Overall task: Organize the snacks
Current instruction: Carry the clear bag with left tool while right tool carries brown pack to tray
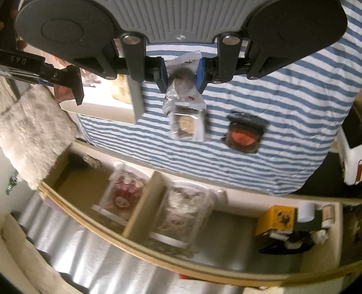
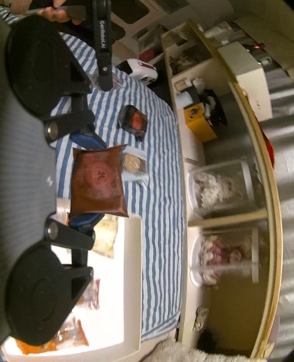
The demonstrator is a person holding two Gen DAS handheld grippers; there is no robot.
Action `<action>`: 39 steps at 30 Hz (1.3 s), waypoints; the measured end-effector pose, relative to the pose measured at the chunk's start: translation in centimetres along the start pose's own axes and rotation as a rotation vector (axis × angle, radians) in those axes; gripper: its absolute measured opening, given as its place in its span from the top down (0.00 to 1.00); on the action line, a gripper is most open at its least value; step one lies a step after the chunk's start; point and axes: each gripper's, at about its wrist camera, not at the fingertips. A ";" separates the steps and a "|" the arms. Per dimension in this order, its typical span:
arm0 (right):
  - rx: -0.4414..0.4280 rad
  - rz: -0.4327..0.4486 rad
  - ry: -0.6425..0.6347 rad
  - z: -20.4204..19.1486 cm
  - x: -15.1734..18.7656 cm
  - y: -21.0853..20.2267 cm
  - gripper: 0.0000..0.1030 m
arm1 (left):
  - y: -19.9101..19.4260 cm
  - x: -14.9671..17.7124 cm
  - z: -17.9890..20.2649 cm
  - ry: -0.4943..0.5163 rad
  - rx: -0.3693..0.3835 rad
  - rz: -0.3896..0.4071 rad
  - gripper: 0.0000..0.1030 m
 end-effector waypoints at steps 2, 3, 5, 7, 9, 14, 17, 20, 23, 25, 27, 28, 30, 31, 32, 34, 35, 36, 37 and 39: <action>0.001 0.012 0.016 1.2 0.1 -0.9 0.39 | -0.1 -0.1 0.9 0.009 0.013 0.011 0.73; 0.005 0.018 0.024 1.8 0.2 -1.3 0.39 | -0.2 -0.2 1.4 0.012 0.020 0.014 0.73; 0.015 0.029 0.035 3.0 0.3 -2.1 0.39 | -0.3 -0.1 2.2 0.019 0.035 0.015 0.73; 0.023 0.037 0.044 4.1 0.5 -2.7 0.39 | -0.2 0.0 3.1 0.023 0.050 0.013 0.73; 0.020 0.041 0.054 5.2 0.6 -3.2 0.39 | 0.0 0.0 3.9 0.027 0.064 0.007 0.73; -0.006 0.011 0.070 7.3 1.3 -2.8 0.38 | 1.2 -0.5 6.6 0.052 0.091 -0.014 0.73; -0.073 -0.030 0.114 8.8 1.7 -1.3 0.38 | 2.2 -1.1 8.7 0.076 0.110 -0.012 0.73; -0.093 -0.074 0.141 10.0 2.0 0.2 0.38 | 3.7 -1.7 10.8 0.092 0.130 -0.023 0.73; -0.070 -0.108 0.137 10.9 2.6 1.4 0.38 | 5.7 -2.1 12.8 0.102 0.152 -0.041 0.73; -0.076 -0.133 0.146 11.7 2.9 2.2 0.38 | 7.2 -2.2 13.9 0.098 0.171 -0.061 0.73; -0.081 -0.155 0.152 12.3 3.3 3.3 0.38 | 8.8 -2.1 15.0 0.097 0.188 -0.082 0.73; -0.078 -0.163 0.153 12.5 3.4 3.7 0.38 | 9.6 -2.1 15.6 0.100 0.196 -0.093 0.73; -0.075 -0.179 0.154 12.9 3.6 4.5 0.38 | 11.2 -2.1 16.5 0.105 0.205 -0.113 0.73; -0.076 -0.184 0.159 13.1 3.7 5.0 0.38 | 12.1 -2.0 16.8 0.106 0.210 -0.125 0.73; -0.079 -0.189 0.163 13.2 3.7 5.4 0.38 | 12.9 -2.0 17.2 0.104 0.215 -0.137 0.73; -0.085 -0.201 0.158 13.4 3.8 6.0 0.38 | 14.6 -1.8 17.7 0.100 0.225 -0.165 0.73; -0.081 -0.204 0.152 13.5 3.9 6.2 0.38 | 15.2 -1.6 18.0 0.100 0.227 -0.177 0.73; -0.073 -0.206 0.145 13.7 4.0 6.5 0.38 | 16.0 -1.5 18.2 0.100 0.226 -0.191 0.73; -0.066 -0.210 0.142 13.8 4.1 6.8 0.38 | 16.8 -1.4 18.5 0.098 0.223 -0.207 0.73; -0.051 -0.213 0.155 14.2 4.1 7.1 0.38 | 18.4 -1.3 18.8 0.088 0.215 -0.240 0.73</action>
Point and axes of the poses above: each gripper's, at about its wrist camera, not at the fingertips, and y roughly the way its jaws point, z to its right, x to its underside, and after that the axes turned 6 degrees about y, right-handed
